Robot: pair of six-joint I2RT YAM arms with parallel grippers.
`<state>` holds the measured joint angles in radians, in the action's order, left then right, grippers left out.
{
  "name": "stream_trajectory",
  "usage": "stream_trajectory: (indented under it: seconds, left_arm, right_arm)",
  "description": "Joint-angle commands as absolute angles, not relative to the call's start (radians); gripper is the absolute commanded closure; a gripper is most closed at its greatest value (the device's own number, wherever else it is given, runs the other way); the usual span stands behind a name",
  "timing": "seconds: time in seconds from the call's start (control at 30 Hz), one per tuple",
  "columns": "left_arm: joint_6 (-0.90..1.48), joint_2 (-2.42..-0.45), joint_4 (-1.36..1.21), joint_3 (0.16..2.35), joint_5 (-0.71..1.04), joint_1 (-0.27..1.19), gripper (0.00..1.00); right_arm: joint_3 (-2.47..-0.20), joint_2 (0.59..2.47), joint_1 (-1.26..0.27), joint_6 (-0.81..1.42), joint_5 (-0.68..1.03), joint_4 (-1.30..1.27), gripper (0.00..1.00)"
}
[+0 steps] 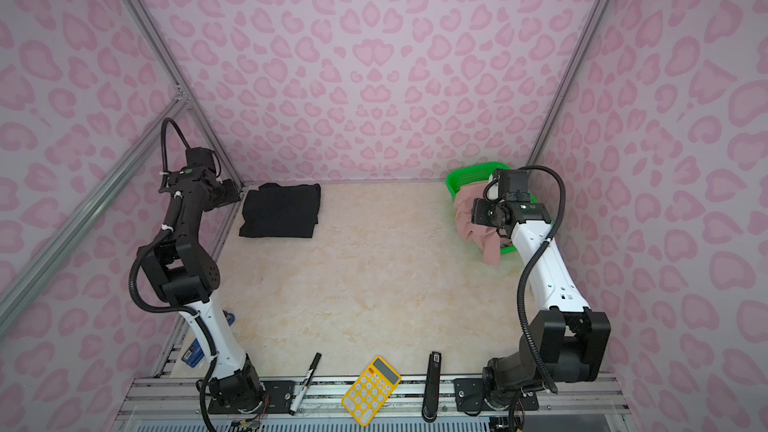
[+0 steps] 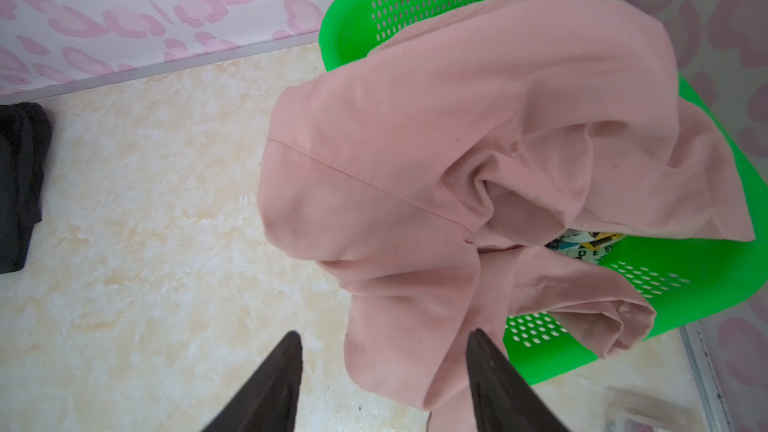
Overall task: Fold and stack the mixed laundry pile
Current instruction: 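Release the grey shirt and draw the left gripper back while right holds pink garment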
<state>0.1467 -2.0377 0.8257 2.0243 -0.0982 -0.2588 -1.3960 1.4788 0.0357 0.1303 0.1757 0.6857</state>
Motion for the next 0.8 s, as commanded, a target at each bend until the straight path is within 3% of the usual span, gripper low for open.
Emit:
stream_trajectory:
  seconds: [0.0,0.13,0.43,0.53,0.67,0.77]
  left_arm:
    - [0.107,-1.931,0.766,1.928,-0.001,-0.235,0.25]
    - [0.103,-1.774,0.686,1.758,0.074,-0.169,0.21]
    - [0.178,-1.432,0.498,1.295,0.163,0.002,0.21]
    - [0.217,-1.33,0.462,1.166,0.195,0.045,0.21]
    - [0.235,-1.24,0.447,1.049,0.213,0.11,0.19]
    - [0.232,-1.208,0.45,1.009,0.213,0.143,0.19]
  right_arm:
    - [-1.424,1.506,0.035,0.104,0.176,0.687,0.35]
    - [-1.477,1.578,0.033,0.082,0.202,0.686,0.3]
    - [-1.62,1.782,0.003,0.089,0.156,0.673,0.3]
    - [-1.658,1.842,-0.001,0.09,0.13,0.712,0.46]
    - [-1.697,1.854,-0.014,0.088,0.115,0.735,0.82]
    - [-1.724,1.78,-0.054,0.064,0.073,0.731,0.99]
